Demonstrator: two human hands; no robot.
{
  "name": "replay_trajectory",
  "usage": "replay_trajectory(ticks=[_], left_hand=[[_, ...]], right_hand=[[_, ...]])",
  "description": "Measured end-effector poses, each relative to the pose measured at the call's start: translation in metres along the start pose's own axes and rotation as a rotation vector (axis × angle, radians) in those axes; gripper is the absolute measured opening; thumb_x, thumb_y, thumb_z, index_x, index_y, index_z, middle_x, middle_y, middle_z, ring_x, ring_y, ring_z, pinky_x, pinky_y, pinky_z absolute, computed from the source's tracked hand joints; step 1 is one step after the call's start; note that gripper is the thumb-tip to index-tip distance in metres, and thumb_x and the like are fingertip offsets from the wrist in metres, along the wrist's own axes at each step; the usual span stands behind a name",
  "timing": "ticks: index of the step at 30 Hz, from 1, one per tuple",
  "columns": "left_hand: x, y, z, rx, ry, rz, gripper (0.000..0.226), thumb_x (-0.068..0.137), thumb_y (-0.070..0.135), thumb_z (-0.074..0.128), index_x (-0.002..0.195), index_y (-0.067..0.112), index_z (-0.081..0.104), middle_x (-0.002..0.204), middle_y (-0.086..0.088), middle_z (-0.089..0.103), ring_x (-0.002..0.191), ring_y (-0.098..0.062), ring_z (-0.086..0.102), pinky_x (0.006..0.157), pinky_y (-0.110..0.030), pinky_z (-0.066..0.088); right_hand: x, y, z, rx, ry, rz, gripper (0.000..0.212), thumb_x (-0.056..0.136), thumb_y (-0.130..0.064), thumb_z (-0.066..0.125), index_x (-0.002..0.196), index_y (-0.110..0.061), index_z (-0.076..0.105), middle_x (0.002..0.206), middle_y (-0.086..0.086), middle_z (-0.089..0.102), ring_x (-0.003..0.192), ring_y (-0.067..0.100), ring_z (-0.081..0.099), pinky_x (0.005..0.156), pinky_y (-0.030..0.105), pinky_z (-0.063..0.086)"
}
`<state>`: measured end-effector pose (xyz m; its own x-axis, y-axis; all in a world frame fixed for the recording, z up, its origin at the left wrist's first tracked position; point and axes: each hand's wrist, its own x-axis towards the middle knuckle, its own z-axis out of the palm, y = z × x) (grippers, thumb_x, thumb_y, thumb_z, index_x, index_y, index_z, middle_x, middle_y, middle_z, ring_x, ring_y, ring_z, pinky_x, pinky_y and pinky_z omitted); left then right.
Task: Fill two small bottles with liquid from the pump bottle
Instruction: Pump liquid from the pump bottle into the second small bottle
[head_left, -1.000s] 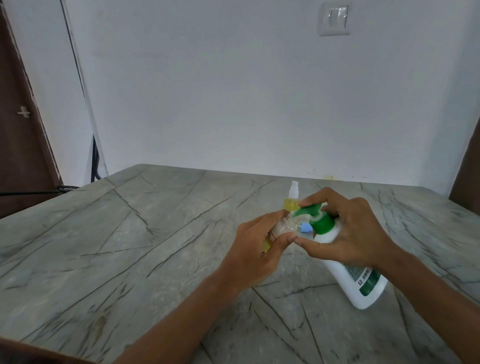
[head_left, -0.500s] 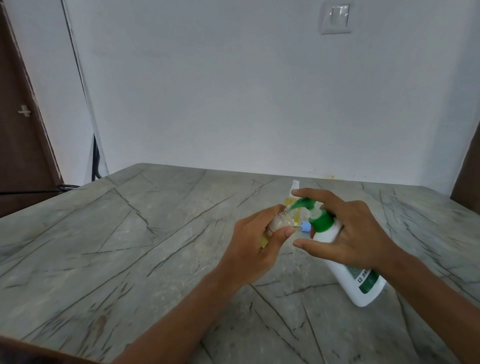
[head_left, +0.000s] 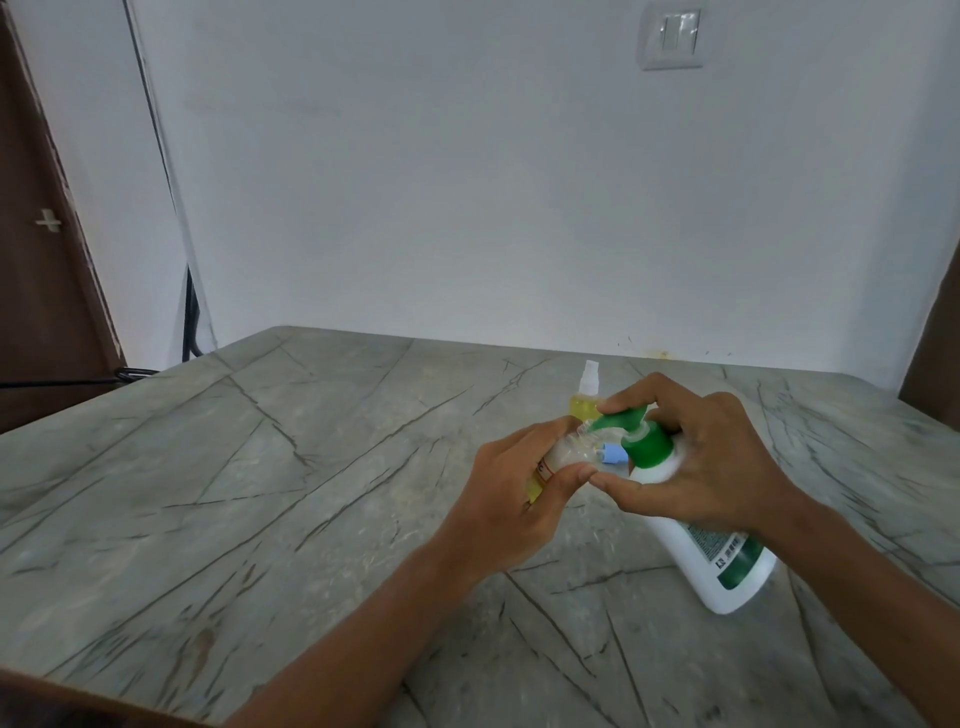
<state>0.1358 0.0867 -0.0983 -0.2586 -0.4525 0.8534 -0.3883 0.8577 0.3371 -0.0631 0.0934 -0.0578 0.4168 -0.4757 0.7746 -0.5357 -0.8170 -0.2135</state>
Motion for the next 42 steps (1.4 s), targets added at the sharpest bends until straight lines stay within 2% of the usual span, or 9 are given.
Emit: replay_trajectory(ticks=[2, 6, 11, 14, 17, 21, 25, 36, 42], left_hand=[[-0.0001, 0.0003, 0.0001, 0.002, -0.008, -0.009, 0.050, 0.091, 0.040, 0.054, 0.118, -0.002, 0.060, 0.098, -0.008, 0.070, 0.080, -0.011, 0.062, 0.065, -0.021, 0.052], [0.0012, -0.0004, -0.0015, 0.014, 0.000, -0.052, 0.046, 0.090, 0.036, 0.057, 0.118, 0.000, 0.061, 0.097, -0.003, 0.069, 0.080, 0.000, 0.058, 0.069, -0.003, 0.041], [0.0025, -0.0004, -0.0014, 0.021, 0.017, -0.061, 0.050, 0.091, 0.040, 0.053, 0.117, -0.002, 0.062, 0.092, 0.007, 0.062, 0.076, 0.015, 0.052, 0.066, 0.000, 0.037], [0.0027, -0.0005, -0.0009, 0.022, 0.033, -0.055, 0.050, 0.091, 0.040, 0.054, 0.117, -0.001, 0.061, 0.093, 0.010, 0.059, 0.077, 0.017, 0.051, 0.066, 0.000, 0.037], [0.0027, -0.0011, -0.0006, 0.017, 0.022, -0.054, 0.046, 0.090, 0.036, 0.057, 0.118, 0.000, 0.061, 0.094, 0.009, 0.062, 0.077, 0.013, 0.053, 0.066, 0.000, 0.038], [0.0030, -0.0008, -0.0020, 0.020, 0.016, -0.021, 0.049, 0.091, 0.041, 0.053, 0.118, 0.000, 0.060, 0.097, -0.003, 0.068, 0.082, -0.005, 0.059, 0.068, -0.004, 0.044], [0.0026, -0.0017, -0.0027, 0.027, -0.005, -0.011, 0.049, 0.092, 0.041, 0.052, 0.119, 0.002, 0.059, 0.096, -0.004, 0.068, 0.076, -0.011, 0.061, 0.062, -0.018, 0.051], [-0.0006, -0.0057, -0.0006, 0.049, -0.078, 0.016, 0.046, 0.092, 0.035, 0.056, 0.123, 0.002, 0.056, 0.107, -0.007, 0.066, 0.087, -0.012, 0.062, 0.070, -0.019, 0.053], [0.0011, -0.0059, -0.0029, 0.047, -0.041, -0.013, 0.049, 0.093, 0.042, 0.053, 0.123, 0.004, 0.057, 0.104, -0.003, 0.066, 0.084, -0.008, 0.061, 0.069, -0.013, 0.050]], right_hand=[[-0.0006, -0.0005, -0.0001, -0.012, -0.004, -0.003, 0.053, 0.067, -0.054, 0.077, 0.109, -0.028, 0.058, 0.082, -0.016, 0.071, 0.067, -0.002, 0.066, 0.060, 0.007, 0.048], [-0.0021, 0.0017, 0.0012, -0.053, -0.039, -0.002, 0.057, 0.074, -0.057, 0.071, 0.120, -0.031, 0.052, 0.083, -0.016, 0.070, 0.064, -0.001, 0.064, 0.058, 0.009, 0.046], [-0.0027, 0.0023, 0.0020, -0.021, -0.068, 0.007, 0.070, 0.075, -0.056, 0.070, 0.135, -0.041, 0.038, 0.085, -0.015, 0.070, 0.066, 0.002, 0.066, 0.060, 0.013, 0.051], [-0.0033, 0.0040, 0.0018, -0.035, -0.063, 0.000, 0.063, 0.076, -0.057, 0.069, 0.130, -0.035, 0.045, 0.090, -0.016, 0.070, 0.067, 0.001, 0.066, 0.059, 0.015, 0.051], [-0.0032, 0.0037, 0.0016, -0.012, -0.057, 0.000, 0.060, 0.075, -0.055, 0.072, 0.125, -0.029, 0.049, 0.088, -0.016, 0.070, 0.066, 0.001, 0.066, 0.058, 0.014, 0.050], [-0.0017, 0.0015, 0.0010, 0.007, -0.030, -0.017, 0.057, 0.073, -0.048, 0.077, 0.120, -0.026, 0.052, 0.082, -0.014, 0.071, 0.064, 0.001, 0.066, 0.056, 0.012, 0.049], [0.0002, -0.0009, 0.0005, 0.031, -0.010, -0.032, 0.054, 0.071, -0.045, 0.078, 0.116, -0.025, 0.054, 0.083, -0.014, 0.071, 0.064, 0.001, 0.067, 0.057, 0.011, 0.049], [0.0000, -0.0017, 0.0007, 0.017, 0.044, -0.040, 0.044, 0.072, -0.045, 0.075, 0.104, -0.019, 0.060, 0.083, -0.020, 0.068, 0.067, -0.005, 0.065, 0.057, 0.008, 0.047], [-0.0022, -0.0018, 0.0019, 0.011, -0.020, -0.040, 0.050, 0.080, -0.044, 0.071, 0.121, -0.023, 0.053, 0.087, -0.025, 0.065, 0.065, -0.004, 0.063, 0.059, 0.003, 0.041]])
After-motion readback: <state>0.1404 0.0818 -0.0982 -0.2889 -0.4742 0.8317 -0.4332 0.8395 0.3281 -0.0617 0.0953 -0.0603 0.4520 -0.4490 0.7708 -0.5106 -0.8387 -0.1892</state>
